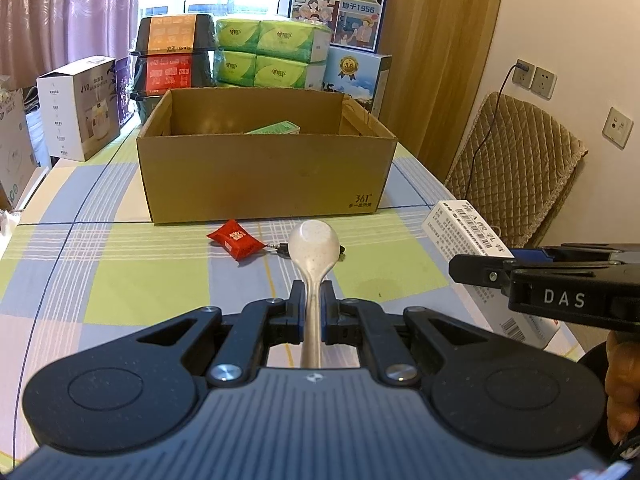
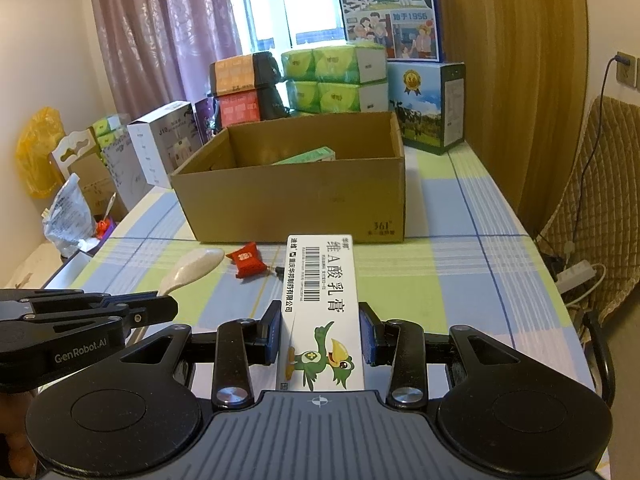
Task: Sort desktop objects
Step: 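Lift the spoon and ointment box and carry both toward the cardboard box, then lower the spoon and ointment box over the cardboard box opening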
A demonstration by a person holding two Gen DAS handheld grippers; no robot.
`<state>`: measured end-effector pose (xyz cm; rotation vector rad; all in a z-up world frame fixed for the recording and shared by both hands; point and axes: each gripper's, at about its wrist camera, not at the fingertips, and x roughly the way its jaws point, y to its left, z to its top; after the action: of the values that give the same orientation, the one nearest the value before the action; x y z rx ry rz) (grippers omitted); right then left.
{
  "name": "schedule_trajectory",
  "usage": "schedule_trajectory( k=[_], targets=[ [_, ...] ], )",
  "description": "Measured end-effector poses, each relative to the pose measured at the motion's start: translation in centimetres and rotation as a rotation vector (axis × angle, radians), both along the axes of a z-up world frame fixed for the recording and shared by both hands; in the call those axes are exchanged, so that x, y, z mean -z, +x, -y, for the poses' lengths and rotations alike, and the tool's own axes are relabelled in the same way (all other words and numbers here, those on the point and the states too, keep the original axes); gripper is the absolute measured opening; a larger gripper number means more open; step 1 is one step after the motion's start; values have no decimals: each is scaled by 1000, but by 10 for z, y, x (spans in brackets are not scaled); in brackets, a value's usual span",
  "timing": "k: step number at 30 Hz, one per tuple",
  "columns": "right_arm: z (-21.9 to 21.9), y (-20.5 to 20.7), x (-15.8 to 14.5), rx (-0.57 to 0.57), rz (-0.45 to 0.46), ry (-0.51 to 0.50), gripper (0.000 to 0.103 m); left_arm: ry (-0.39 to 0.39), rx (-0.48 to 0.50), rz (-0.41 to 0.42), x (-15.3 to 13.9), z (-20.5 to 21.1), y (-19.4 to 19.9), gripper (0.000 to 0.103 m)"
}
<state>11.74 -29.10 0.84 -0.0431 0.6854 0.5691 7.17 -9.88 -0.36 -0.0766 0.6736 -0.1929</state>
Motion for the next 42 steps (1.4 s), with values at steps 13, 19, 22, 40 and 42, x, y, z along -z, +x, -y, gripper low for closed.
schedule_trajectory(
  k=[13, 19, 22, 40, 42],
  targets=[
    [-9, 16, -16, -17, 40, -10, 35, 2, -5, 16, -11, -8, 17, 4],
    [-15, 28, -25, -26, 55, -11, 35, 7, -8, 25, -16, -11, 28, 4],
    [-17, 37, -27, -26, 53, -11, 35, 6, -6, 27, -18, -13, 35, 4],
    [-34, 76, -38, -45, 70, -27, 35, 11, -4, 34, -28, -19, 74, 4],
    [-37, 80, -40, -48, 67, -27, 35, 8, -4, 33, -29, -19, 77, 4]
  ],
)
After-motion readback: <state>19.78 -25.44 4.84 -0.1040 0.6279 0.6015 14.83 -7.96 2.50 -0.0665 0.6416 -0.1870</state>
